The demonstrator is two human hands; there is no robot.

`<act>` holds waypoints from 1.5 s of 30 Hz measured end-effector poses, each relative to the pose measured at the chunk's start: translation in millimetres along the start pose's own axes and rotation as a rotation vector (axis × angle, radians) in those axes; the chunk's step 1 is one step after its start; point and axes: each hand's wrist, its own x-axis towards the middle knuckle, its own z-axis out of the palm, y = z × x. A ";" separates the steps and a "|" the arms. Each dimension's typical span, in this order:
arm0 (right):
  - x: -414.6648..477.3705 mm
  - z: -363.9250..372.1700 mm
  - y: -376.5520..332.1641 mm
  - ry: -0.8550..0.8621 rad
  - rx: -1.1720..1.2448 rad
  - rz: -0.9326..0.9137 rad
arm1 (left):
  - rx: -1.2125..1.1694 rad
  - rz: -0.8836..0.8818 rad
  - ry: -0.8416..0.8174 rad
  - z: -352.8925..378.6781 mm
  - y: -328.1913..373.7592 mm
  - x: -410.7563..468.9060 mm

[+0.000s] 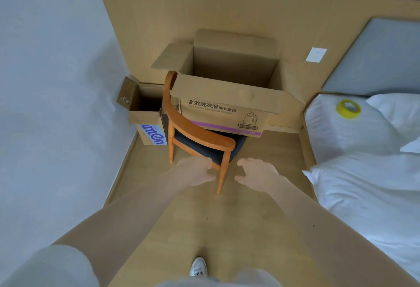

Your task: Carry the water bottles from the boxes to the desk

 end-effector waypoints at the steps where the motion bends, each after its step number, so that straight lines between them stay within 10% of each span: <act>1: 8.4 -6.5 1.6 0.000 -0.005 0.008 | 0.012 0.012 -0.020 -5.5 -3.6 8.2; 22: 272.9 -206.0 117.5 0.206 0.122 -0.109 | 0.101 -0.049 0.276 -202.8 -40.4 257.4; 45: 473.0 -203.2 157.1 -0.033 0.307 0.062 | 0.102 -0.229 0.048 -233.5 -107.6 488.5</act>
